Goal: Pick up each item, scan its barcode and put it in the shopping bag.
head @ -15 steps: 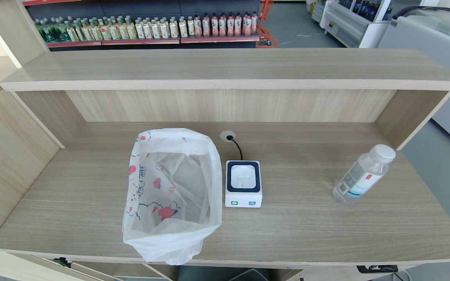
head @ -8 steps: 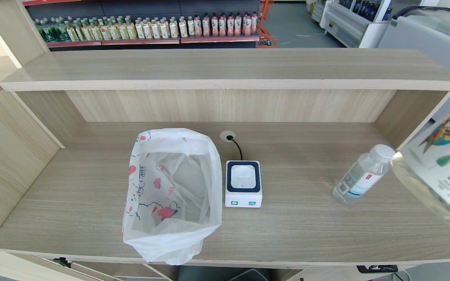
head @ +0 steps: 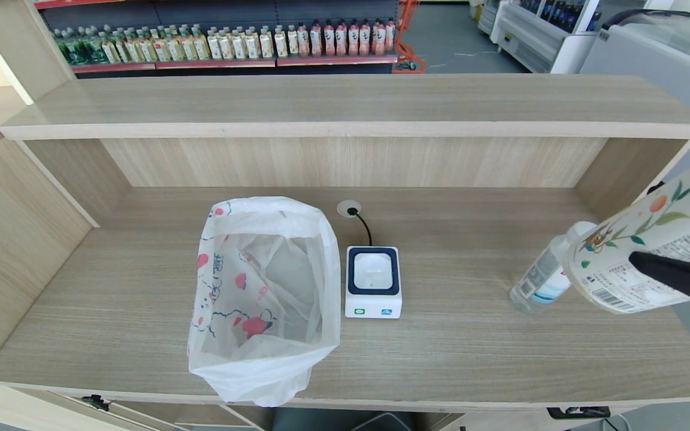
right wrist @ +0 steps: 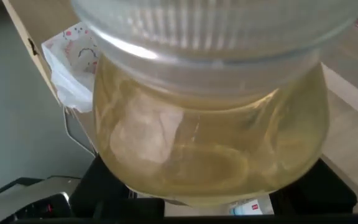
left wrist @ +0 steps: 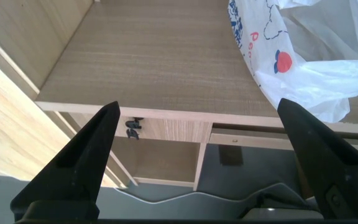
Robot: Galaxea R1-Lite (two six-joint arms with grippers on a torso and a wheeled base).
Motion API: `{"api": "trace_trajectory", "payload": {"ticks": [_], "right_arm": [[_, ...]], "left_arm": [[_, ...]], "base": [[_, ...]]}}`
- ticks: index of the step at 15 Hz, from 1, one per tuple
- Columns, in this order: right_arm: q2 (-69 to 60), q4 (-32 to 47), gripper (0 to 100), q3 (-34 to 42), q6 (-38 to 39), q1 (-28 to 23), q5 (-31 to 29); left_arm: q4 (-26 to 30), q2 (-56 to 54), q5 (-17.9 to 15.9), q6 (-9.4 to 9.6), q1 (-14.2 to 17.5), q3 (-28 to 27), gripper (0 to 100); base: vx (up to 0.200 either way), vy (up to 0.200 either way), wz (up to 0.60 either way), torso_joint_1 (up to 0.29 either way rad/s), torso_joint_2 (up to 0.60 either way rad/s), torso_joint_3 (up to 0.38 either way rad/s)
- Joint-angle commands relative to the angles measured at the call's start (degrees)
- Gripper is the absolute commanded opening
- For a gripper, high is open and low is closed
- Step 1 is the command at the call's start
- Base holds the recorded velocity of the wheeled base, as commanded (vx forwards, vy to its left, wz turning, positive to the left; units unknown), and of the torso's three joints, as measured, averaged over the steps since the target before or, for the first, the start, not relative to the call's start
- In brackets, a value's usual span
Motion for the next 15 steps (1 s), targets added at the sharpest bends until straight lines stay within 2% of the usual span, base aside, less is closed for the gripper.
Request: {"api": "trace_trajectory", "payload": {"ticks": [1, 6, 10, 12, 15], "right_arm": [[-0.8, -0.4, 0, 1.8, -2.4, -0.4, -0.1], [0.3, -0.4, 0, 3.0, -11.8, -1.8, -3.3], [0.9, -0.6, 0, 3.7, -19.0, -1.8, -3.3], [1.3, -0.6, 0, 3.5, -20.0, -1.8, -3.3], [2.3, -0.7, 0, 3.2, -20.1, -1.9, -3.3]], "left_arm": [[0.0, 0.0, 0.0, -0.02, 0.0, 0.0, 100], [0.0, 0.0, 0.0, -0.02, 0.0, 0.0, 100], [0.0, 0.0, 0.0, -0.02, 0.0, 0.0, 100], [0.0, 0.0, 0.0, -0.02, 0.0, 0.0, 100], [0.0, 0.0, -0.1, -0.19, 0.0, 0.0, 100]], "base": [[0.0, 0.0, 0.0, 0.0, 0.0, 0.0], [0.0, 0.0, 0.0, 0.0, 0.0, 0.0], [0.0, 0.0, 0.0, 0.0, 0.0, 0.0], [0.0, 0.0, 0.0, 0.0, 0.0, 0.0], [0.0, 0.2, 0.0, -0.01, 0.0, -0.001]]}}
